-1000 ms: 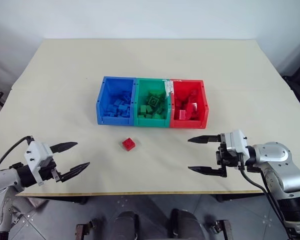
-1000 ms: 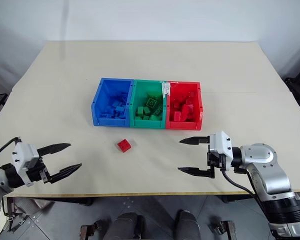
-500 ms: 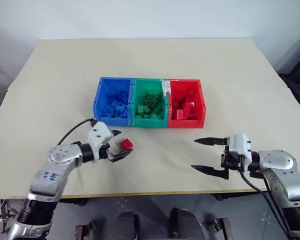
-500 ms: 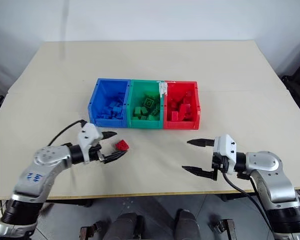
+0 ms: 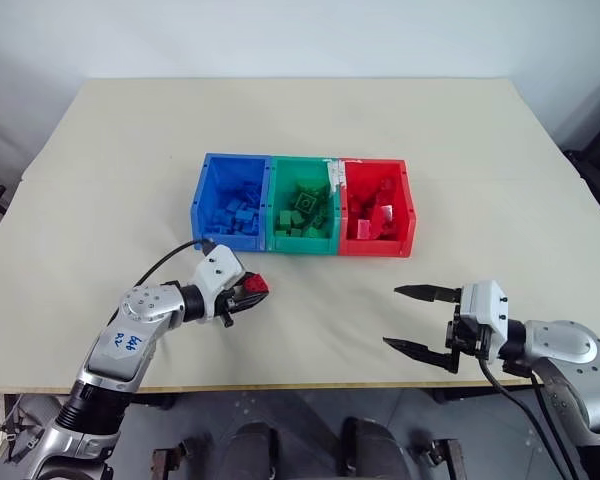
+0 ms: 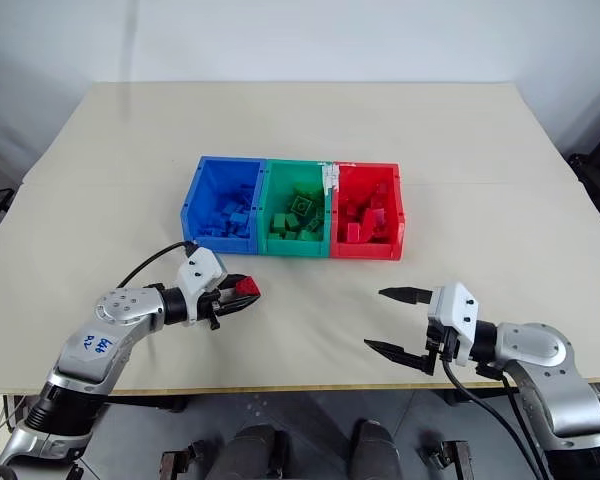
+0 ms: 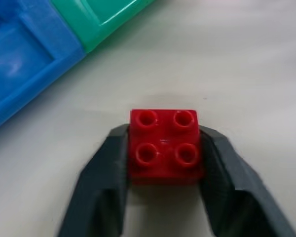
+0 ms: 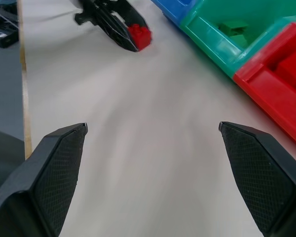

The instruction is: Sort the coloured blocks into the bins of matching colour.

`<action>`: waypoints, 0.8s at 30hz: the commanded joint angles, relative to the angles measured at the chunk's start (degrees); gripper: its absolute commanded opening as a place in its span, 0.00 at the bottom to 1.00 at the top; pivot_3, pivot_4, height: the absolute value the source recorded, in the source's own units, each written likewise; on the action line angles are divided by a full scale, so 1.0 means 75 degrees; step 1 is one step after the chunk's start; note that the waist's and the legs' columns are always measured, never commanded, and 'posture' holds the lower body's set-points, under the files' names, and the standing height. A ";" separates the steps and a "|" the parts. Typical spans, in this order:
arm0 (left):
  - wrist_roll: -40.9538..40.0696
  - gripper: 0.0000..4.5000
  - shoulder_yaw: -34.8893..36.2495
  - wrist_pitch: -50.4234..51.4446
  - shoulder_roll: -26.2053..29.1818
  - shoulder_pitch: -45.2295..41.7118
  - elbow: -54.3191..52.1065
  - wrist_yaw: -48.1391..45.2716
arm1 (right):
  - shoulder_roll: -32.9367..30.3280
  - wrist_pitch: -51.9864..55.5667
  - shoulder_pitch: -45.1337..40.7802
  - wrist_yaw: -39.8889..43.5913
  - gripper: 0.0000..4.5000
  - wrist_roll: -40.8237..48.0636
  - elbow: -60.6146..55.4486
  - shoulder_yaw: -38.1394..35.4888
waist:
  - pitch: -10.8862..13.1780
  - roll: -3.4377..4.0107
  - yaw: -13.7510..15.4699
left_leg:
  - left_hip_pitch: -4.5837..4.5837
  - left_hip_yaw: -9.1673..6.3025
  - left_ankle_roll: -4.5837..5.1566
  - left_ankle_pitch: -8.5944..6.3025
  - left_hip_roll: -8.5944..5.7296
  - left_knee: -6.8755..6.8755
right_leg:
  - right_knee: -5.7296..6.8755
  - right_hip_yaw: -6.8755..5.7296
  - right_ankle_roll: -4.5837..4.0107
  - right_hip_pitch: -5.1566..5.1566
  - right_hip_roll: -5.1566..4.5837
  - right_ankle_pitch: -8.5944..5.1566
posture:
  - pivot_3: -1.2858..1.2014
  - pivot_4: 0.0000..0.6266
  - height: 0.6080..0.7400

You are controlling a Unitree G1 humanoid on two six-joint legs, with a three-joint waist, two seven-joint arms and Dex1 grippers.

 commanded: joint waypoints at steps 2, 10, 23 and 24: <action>-0.0731 0.33 0.0274 -0.0851 -0.0254 -0.0531 -0.0336 -0.0715 | 0.0052 -0.0110 0.0457 -0.0288 1.00 0.0148 -0.0359 -0.0574 | 0.0000 0.0000 0.0011 | 0.0000 0.0000 0.0000 0.0000 0.0001 0.0000 | -0.0002 -0.0002 0.0000 0.0001 0.0000 0.0000 | 0.52 0.24 1.00; -0.0475 0.33 -0.0237 -0.1480 -0.2025 -0.3361 0.2189 -0.0471 | 0.0813 -0.0350 0.1390 -0.1368 1.00 0.0244 -0.0482 -0.1575 | -0.0002 -0.0001 0.0153 | 0.0002 0.0021 0.0005 0.0003 -0.0012 0.0012 | -0.0003 -0.0008 0.0010 0.0018 -0.0001 0.0005 | 0.52 0.24 1.00; 0.0414 0.41 -0.0079 -0.4332 -0.3979 -0.6803 0.8190 -0.0331 | 0.2483 -0.1301 0.2719 -0.3155 1.00 -0.0255 -0.1407 -0.2299 | 0.0000 -0.0004 0.0132 | -0.0022 0.0042 0.0018 0.0005 -0.0021 -0.0020 | -0.0051 -0.0011 0.0027 -0.0001 0.0003 0.0014 | 0.52 0.24 1.00; 0.0403 0.50 -0.0049 -0.4435 -0.4046 -0.6885 0.8386 -0.0431 | 0.2520 -0.1328 0.2728 -0.3193 1.00 -0.0294 -0.1462 -0.2248 | 0.0000 -0.0005 0.0130 | -0.0021 0.0043 0.0018 0.0005 -0.0021 -0.0020 | -0.0050 -0.0009 0.0027 -0.0001 0.0002 0.0014 | 0.52 0.24 1.00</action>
